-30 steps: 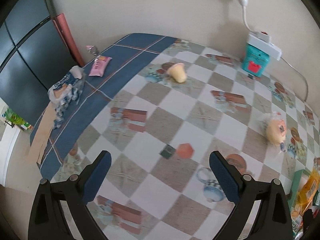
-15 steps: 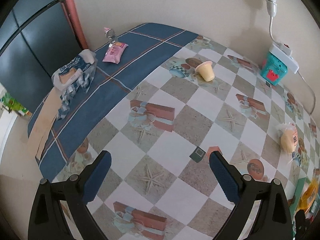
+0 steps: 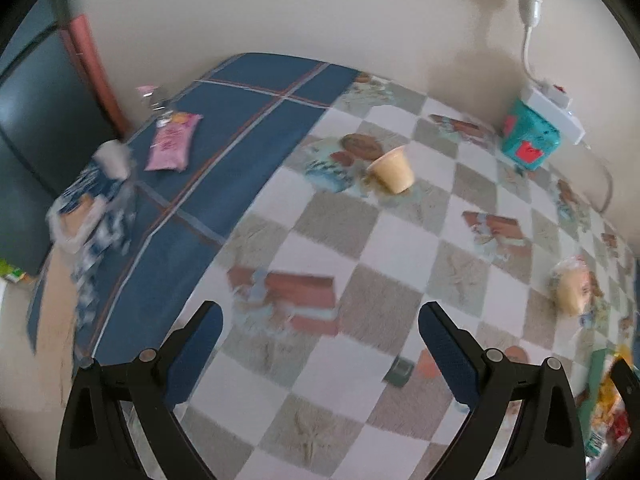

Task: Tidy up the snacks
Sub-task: 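Move both tools back toward the wrapped bun and the yellow cup, then grasp the wrapped bun with the right gripper while the left gripper grasps the yellow cup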

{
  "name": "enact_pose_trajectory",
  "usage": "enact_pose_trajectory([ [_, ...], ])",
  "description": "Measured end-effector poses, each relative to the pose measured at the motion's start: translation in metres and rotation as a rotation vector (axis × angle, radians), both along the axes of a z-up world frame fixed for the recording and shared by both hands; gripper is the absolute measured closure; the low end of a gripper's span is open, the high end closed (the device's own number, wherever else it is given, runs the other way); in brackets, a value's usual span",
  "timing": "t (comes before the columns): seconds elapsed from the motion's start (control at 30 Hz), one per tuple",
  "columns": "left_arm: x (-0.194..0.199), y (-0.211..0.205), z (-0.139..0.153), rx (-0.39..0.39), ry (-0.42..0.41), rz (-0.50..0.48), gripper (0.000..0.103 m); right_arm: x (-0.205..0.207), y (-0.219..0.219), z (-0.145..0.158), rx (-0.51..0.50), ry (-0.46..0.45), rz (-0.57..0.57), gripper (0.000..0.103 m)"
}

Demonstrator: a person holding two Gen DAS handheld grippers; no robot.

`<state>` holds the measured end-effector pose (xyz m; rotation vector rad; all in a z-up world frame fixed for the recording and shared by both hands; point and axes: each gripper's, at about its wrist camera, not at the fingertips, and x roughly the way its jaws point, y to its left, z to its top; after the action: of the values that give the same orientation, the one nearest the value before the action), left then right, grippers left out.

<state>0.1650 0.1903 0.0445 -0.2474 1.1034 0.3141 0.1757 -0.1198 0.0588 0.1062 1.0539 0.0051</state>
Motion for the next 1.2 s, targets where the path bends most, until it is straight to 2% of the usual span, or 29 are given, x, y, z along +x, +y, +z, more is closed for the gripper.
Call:
enact_pose_trajectory([
  [0.23, 0.040, -0.001, 0.004, 0.018, 0.006, -0.115, 0.005, 0.038, 0.008, -0.007, -0.082, 0.053, 0.047, 0.000],
  [0.3, 0.049, -0.002, 0.001, -0.006, 0.016, -0.151, 0.005, 0.045, 0.010, -0.011, -0.094, 0.065, 0.055, 0.000],
  [0.4, 0.063, 0.004, -0.004, -0.054, 0.024, -0.151, 0.005, 0.056, 0.016, -0.017, -0.121, 0.083, 0.080, 0.000],
  [0.5, 0.079, 0.007, -0.007, -0.053, 0.031, -0.161, 0.005, 0.066, 0.020, -0.023, -0.107, 0.104, 0.092, 0.000],
  [0.6, 0.093, 0.013, -0.007, -0.099, 0.015, -0.175, 0.005, 0.076, 0.025, -0.030, -0.093, 0.119, 0.099, 0.001],
  [0.93, 0.139, 0.018, -0.022, -0.108, 0.029, -0.163, 0.006, 0.100, 0.035, -0.051, -0.107, 0.157, 0.121, 0.011],
  [1.03, 0.150, 0.013, -0.027, -0.105, 0.044, -0.167, 0.012, 0.106, 0.036, -0.056, -0.111, 0.164, 0.128, 0.013],
  [1.13, 0.160, 0.009, -0.033, -0.094, 0.053, -0.167, 0.012, 0.110, 0.037, -0.059, -0.121, 0.172, 0.133, 0.018],
  [1.2, 0.165, 0.008, -0.038, -0.093, 0.061, -0.158, 0.025, 0.112, 0.037, -0.061, -0.119, 0.172, 0.140, 0.021],
])
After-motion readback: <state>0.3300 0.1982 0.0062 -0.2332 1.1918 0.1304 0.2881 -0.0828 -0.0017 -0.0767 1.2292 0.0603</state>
